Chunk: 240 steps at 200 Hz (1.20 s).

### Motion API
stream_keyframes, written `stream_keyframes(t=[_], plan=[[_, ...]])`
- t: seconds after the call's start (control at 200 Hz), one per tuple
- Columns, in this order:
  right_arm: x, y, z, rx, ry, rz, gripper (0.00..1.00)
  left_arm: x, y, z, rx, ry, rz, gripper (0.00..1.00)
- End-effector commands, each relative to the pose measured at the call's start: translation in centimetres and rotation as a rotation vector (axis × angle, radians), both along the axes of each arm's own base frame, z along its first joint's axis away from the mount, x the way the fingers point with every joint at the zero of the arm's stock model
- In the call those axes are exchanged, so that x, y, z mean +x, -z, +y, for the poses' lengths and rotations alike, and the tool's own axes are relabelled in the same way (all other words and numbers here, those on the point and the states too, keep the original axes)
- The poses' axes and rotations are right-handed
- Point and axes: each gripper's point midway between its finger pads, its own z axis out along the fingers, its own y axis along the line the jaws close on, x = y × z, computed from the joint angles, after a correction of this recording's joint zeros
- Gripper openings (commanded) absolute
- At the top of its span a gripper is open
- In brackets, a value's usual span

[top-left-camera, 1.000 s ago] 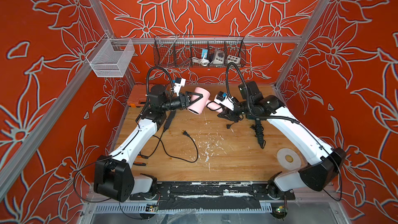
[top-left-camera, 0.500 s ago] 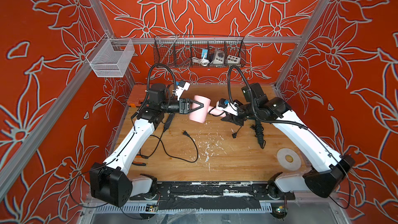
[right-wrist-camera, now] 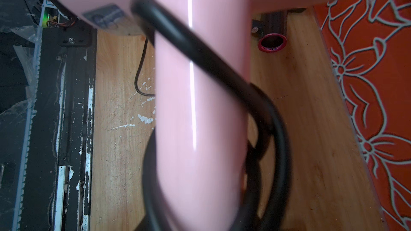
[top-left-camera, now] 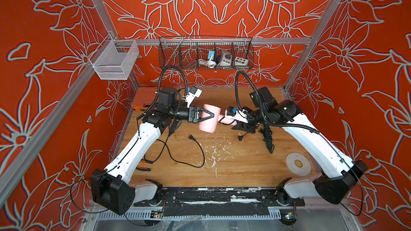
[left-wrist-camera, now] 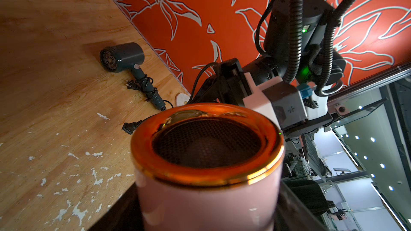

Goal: Wrap the cord around the hair dryer
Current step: Adjust the hair dryer.

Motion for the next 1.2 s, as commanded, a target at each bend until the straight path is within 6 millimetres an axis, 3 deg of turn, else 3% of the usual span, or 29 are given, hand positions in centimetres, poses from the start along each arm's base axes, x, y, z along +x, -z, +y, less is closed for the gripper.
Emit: stream_keyframes(t=[0.0, 0.385, 0.545, 0.646, 0.781, 0.911, 1.016, 1.131, 1.196], plan=[[1.5, -4.4, 3.3, 0.147, -0.030, -0.121, 0.00, -2.8, 0.3, -2.0, 0.006, 0.136, -0.017, 0.68], [1.4, -6.3, 3.5, 0.177, -0.037, -0.211, 0.00, -2.8, 2.8, -2.4, 0.082, 0.175, 0.024, 0.83], [1.4, -6.4, 3.3, 0.164, -0.041, -0.226, 0.00, -2.9, 2.7, -2.8, 0.062, 0.204, 0.023, 0.86], [1.5, -6.1, 3.3, 0.154, -0.041, -0.230, 0.00, -3.0, 2.1, -3.0, 0.040, 0.219, 0.017, 0.83], [1.6, -6.2, 3.3, 0.156, -0.039, -0.233, 0.00, -3.0, 2.2, -3.3, 0.036, 0.225, 0.033, 0.57], [1.7, -6.2, 3.4, 0.169, -0.024, -0.230, 0.00, -2.3, 2.7, -3.5, 0.035, 0.194, 0.054, 0.00], [2.1, -6.1, 3.1, 0.164, 0.011, -0.237, 0.00, -2.0, 2.5, -3.5, 0.038, 0.172, 0.037, 0.00], [2.3, -6.5, 2.4, 0.160, 0.050, -0.249, 0.48, -1.6, 1.5, -3.0, 0.033, 0.148, -0.004, 0.00], [2.2, -7.0, 1.7, 0.160, 0.073, -0.253, 0.70, -1.1, 1.0, -2.4, 0.036, 0.124, -0.015, 0.00]])
